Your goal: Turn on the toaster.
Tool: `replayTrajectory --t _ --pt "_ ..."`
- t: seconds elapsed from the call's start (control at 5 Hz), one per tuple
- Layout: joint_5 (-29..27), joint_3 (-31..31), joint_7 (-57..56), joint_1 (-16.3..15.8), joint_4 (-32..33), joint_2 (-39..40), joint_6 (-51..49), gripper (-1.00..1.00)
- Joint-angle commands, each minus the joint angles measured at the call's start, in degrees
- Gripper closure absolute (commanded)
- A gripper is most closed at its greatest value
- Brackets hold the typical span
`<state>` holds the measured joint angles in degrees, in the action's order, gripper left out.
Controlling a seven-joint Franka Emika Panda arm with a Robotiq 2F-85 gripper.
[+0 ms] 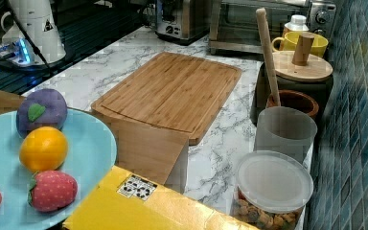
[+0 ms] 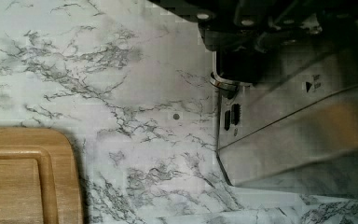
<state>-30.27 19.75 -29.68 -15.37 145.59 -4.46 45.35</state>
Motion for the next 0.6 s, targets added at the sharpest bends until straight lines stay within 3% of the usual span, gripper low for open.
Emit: replayTrajectory --t 0.2,0.6 --pt "1.42 -3.81 2.61 4.36 10.96 4.43 6.33 1.00" --pt "1.43 -4.81 2.60 3.36 10.94 4.44 6.34 1.00"
